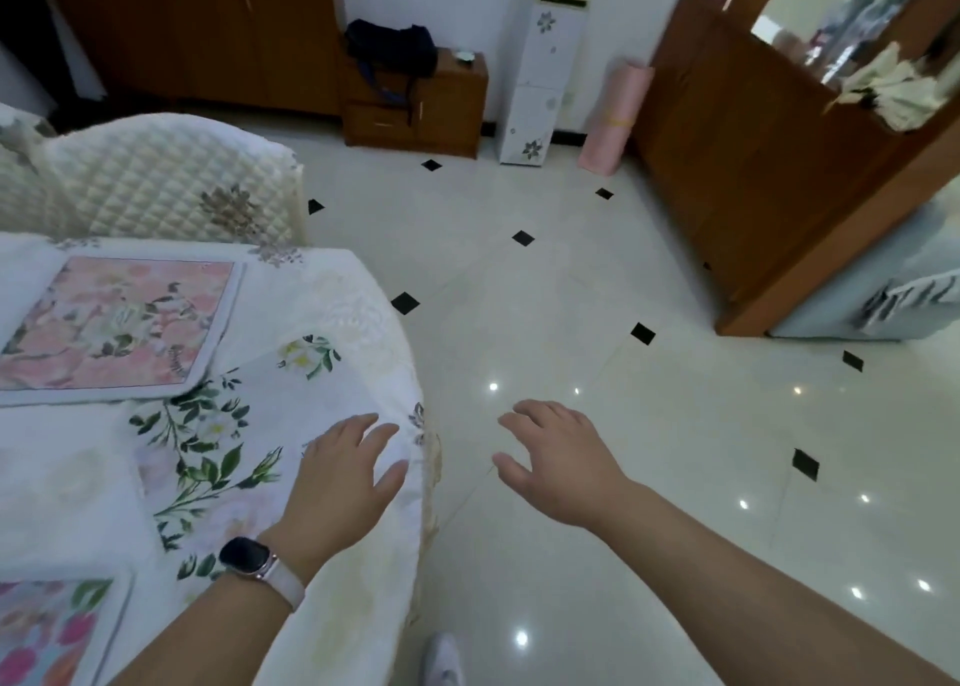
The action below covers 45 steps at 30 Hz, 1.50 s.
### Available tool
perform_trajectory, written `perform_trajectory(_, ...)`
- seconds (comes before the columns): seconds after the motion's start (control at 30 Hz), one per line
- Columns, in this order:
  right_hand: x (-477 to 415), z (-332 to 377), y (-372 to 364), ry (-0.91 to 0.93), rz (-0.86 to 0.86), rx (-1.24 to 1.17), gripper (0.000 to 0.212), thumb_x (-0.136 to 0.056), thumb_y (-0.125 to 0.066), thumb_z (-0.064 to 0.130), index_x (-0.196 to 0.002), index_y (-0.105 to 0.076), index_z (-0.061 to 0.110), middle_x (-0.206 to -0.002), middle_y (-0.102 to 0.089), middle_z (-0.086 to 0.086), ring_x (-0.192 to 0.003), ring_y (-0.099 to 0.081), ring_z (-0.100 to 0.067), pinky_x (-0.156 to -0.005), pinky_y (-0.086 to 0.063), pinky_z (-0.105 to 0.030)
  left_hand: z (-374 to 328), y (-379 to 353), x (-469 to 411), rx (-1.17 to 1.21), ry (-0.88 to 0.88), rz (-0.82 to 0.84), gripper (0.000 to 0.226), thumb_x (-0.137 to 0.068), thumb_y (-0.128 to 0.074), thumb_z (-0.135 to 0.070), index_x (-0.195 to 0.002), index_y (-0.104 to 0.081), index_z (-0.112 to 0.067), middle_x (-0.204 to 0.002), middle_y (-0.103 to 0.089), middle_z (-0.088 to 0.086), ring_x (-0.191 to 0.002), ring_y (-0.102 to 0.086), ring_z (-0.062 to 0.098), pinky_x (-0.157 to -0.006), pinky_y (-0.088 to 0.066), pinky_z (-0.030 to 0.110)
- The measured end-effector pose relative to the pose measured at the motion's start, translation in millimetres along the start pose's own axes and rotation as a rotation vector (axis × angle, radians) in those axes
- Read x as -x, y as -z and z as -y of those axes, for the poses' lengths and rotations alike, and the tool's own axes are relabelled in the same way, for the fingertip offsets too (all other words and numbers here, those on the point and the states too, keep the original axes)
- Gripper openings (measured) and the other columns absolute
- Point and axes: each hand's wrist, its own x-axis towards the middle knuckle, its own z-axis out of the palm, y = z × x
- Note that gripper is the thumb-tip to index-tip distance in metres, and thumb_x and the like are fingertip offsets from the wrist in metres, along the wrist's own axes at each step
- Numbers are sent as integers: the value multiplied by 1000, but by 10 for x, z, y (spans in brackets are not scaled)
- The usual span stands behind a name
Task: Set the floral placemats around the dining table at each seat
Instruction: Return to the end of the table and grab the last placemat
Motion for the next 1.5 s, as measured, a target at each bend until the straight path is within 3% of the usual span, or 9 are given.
perform_trajectory(0.27, -901, 121, 210, 187, 16, 39, 49, -95, -45, 47, -138, -51, 24, -138, -53, 6, -128, -45, -18, -107, -30, -36, 244, 168, -213, 83, 207, -101, 64, -82, -32, -59, -128, -60, -23, -137, -56, 3, -128, -48, 25, -98, -40, 46)
perform_trajectory(0.57, -1892, 342, 13, 501, 110, 6, 44, -96, -45, 42, -136, -52, 24, -134, -55, 6, -123, -48, -19, -103, -33, -34, 389, 97, -144, 147, 579, -139, 74, -79, -28, -64, -136, -53, -23, -145, -48, 3, -135, -39, 22, -109, -35, 40)
perform_trajectory(0.97, -3335, 456, 340, 1031, 258, -13, 46, -96, -45, 42, -137, -51, 23, -134, -55, 1, -120, -49, -23, -99, -39, -38, -147, 341, -571, 97, 1114, -327, 59, -86, -42, -53, -136, -53, -24, -143, -50, 0, -132, -42, 21, -107, -37, 41)
perform_trajectory(1.1, -3595, 528, 326, 1098, 315, -24, 45, -95, -47, 42, -135, -53, 21, -132, -56, -1, -116, -50, -24, -95, -42, -39, -343, 341, -630, 79, 1240, -385, 48, -92, -53, -44, -137, -52, -24, -144, -48, 1, -133, -39, 21, -107, -33, 40)
perform_trajectory(1.5, -3635, 1057, 82, 1272, 439, 20, 45, -95, -47, 41, -135, -53, 21, -131, -55, -1, -116, -49, -24, -93, -42, -37, -483, 133, -547, 188, 1455, -495, 54, -88, -47, -48, -135, -52, -22, -141, -50, 2, -128, -43, 25, -103, -37, 42)
